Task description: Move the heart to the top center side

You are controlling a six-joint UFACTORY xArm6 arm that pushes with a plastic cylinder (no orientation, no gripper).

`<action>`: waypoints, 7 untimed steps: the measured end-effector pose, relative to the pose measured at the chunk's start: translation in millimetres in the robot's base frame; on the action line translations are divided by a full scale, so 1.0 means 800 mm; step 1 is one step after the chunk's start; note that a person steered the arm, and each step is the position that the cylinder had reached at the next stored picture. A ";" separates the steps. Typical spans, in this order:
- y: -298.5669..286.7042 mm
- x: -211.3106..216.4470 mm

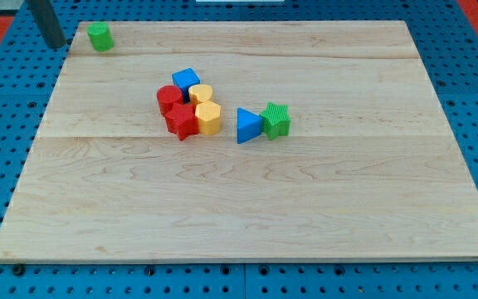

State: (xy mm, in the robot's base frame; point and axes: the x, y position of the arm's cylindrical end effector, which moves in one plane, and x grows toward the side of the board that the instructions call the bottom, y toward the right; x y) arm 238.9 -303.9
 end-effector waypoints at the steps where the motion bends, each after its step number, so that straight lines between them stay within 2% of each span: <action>1: 0.010 -0.017; 2: 0.061 0.001; 3: 0.066 0.017; 5: 0.086 0.190; 6: 0.147 0.217; 7: 0.234 0.199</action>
State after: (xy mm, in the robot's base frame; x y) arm 398.0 -116.9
